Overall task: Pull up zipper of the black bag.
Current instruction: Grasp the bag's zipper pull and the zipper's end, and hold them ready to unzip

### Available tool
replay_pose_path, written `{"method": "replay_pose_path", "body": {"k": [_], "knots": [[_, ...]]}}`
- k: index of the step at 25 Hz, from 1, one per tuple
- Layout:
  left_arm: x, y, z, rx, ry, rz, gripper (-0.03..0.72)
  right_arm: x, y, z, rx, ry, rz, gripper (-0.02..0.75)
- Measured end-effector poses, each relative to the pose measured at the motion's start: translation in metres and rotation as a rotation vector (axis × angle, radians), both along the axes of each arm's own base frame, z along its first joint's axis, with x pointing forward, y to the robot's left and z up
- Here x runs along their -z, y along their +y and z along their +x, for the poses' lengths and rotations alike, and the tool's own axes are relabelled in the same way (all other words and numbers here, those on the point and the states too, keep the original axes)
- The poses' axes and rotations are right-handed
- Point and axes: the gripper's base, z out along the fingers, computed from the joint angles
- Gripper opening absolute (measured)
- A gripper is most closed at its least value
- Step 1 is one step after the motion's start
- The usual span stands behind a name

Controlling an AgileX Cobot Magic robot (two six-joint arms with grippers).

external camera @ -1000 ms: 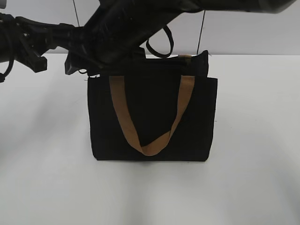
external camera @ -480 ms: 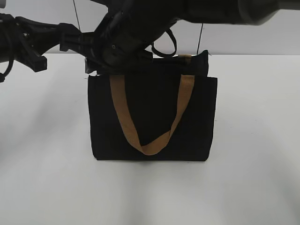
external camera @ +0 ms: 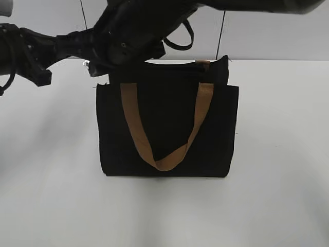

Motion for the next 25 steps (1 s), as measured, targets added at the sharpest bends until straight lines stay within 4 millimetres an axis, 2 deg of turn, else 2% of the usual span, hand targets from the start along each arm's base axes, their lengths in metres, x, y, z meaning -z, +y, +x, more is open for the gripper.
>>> {"method": "replay_pose_path", "body": {"k": [6,11,16,18,22,25], "knots": [[0.008,0.000,-0.003,-0.001,0.099,0.017,0.022,-0.013,-0.011,-0.007,-0.053,0.018,-0.043,-0.015],[0.012,0.000,-0.006,0.014,0.147,0.028,0.022,-0.015,-0.019,-0.002,-0.066,0.052,-0.015,-0.015],[0.000,0.002,-0.008,-0.021,0.123,-0.012,0.022,-0.015,-0.020,-0.001,-0.077,0.059,-0.010,-0.006],[-0.003,0.001,-0.008,-0.032,0.118,-0.045,0.022,-0.015,-0.019,-0.001,-0.078,0.064,-0.005,0.047],[-0.005,0.000,-0.008,-0.023,0.112,-0.072,0.022,-0.010,-0.016,0.002,-0.067,0.057,0.011,0.225],[-0.006,0.000,-0.008,-0.022,0.111,-0.083,0.022,-0.005,-0.013,0.004,-0.056,0.068,0.029,0.281]]}}
